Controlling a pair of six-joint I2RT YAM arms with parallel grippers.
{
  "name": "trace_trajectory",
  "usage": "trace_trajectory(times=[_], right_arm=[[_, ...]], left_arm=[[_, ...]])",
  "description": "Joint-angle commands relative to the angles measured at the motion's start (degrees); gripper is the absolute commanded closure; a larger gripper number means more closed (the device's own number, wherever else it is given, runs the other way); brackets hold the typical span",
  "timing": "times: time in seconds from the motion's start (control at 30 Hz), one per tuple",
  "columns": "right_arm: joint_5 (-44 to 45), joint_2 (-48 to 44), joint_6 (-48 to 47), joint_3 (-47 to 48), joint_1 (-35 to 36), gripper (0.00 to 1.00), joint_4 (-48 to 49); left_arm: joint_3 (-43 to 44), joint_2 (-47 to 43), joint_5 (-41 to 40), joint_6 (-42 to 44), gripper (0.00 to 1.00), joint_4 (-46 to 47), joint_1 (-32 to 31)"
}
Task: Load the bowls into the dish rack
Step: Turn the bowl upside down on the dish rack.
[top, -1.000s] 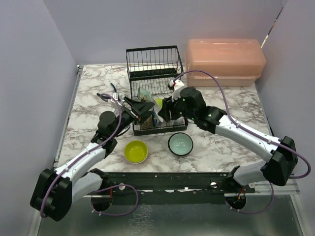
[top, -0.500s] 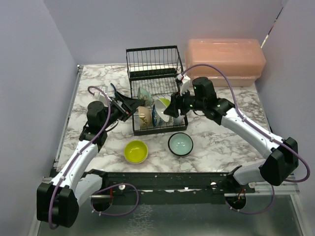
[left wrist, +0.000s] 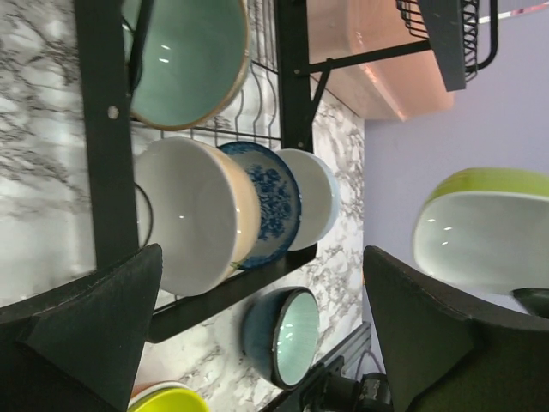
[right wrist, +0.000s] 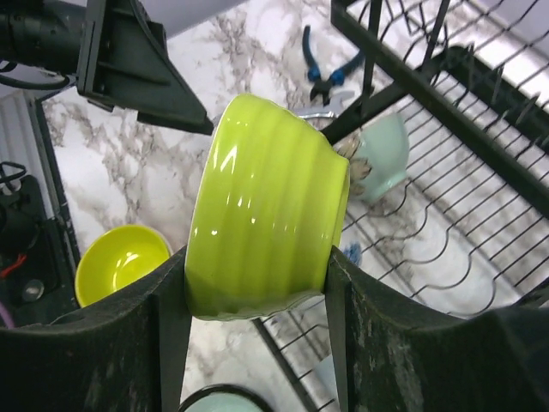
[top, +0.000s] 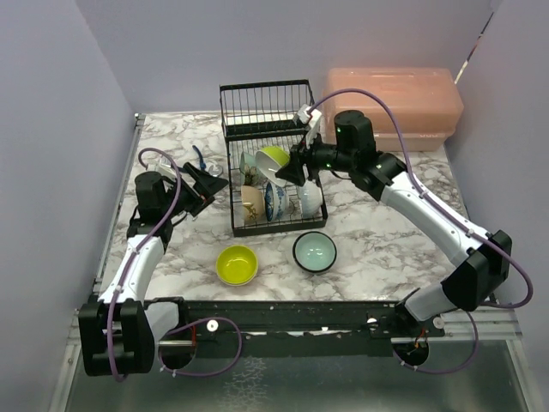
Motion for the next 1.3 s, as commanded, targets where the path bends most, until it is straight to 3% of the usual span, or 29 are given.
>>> trace_trajectory(times=[0.0,0.27,0.5,0.7,1.07,1.27], right_arm=[[-2.74,4.02,-9.48,6.16,0.09,1.0,-0.3],[3.12,6.76,-21.99,12.18,0.09,1.0,3.43],[3.79,8.76,-33.04,14.22,0.09,0.99,9.17],[4.1,15.11,-40.75,22.39,0.09,1.0,7.31],[-1.92,26.2,-54.56,33.73,0.09,1.0,5.07],[-3.59,29.52,-59.89,35.39,0.09,1.0,4.39]], left_arm=[[2.39,0.66,3.29,7.21,0.01,-3.59,3.14],[5.43,-0.9,1.02,21.34,0.01,-11.0,4.13],[1.24,-5.32,-2.82,28.31,0.01,-11.64,4.16],[-2.28,-9.37,-5.49,29.83,0.01,-11.72,4.04],[-2.22,-6.43,-6.15,30.98,0.01,-11.75,3.67],[-2.27,-6.17,-5.98,30.98,0.01,-11.71,3.63]])
